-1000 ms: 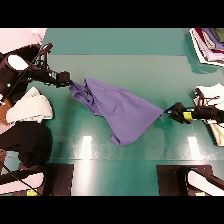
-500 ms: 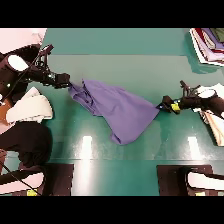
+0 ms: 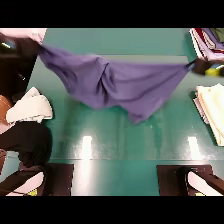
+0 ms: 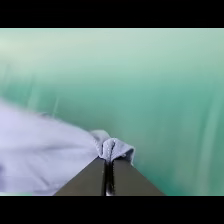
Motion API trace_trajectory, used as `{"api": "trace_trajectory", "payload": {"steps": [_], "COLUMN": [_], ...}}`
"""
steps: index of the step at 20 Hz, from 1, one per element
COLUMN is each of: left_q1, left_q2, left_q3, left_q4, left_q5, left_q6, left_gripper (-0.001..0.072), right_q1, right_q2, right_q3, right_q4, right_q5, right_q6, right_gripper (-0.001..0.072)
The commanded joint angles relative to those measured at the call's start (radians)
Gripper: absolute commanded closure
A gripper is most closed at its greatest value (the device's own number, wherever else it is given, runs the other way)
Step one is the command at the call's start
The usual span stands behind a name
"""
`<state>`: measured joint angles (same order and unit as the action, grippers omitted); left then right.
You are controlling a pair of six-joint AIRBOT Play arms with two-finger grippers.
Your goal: Fold the shirts.
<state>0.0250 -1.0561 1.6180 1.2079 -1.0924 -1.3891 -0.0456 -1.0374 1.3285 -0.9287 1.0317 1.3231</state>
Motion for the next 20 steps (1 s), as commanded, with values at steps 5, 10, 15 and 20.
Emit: {"api": "trace_trajectory", "payload": {"steps": [5, 10, 15, 20], "left_q1": [0.013, 0.013, 0.013, 0.013], "left_q2": [0.208, 0.222, 0.205, 0.024], "left_q3": [0.363, 0.507, 0.343, 0.051], "left_q4": [0.015, 0.015, 0.015, -0.014], "left_q5": [-0.001, 0.035, 0.011, -0.076], "left_q6": [-0.052, -0.077, -0.078, -0.076], "left_gripper": [0.0685, 0.0686, 0.0686, 0.0685], "right_q1": [-0.207, -0.418, -0.363, -0.066], "right_q2": [0.262, 0.253, 0.100, -0.203], "right_q3": [0.356, 0.551, 0.681, 0.680], "right_q4": [-0.017, -0.014, -0.014, -0.232], "right_q5": [0.119, 0.259, 0.366, 0.546], "right_q6": [0.000, 0.001, 0.039, 0.095], "right_gripper": [0.0691, 0.0691, 0.0692, 0.0692]}}
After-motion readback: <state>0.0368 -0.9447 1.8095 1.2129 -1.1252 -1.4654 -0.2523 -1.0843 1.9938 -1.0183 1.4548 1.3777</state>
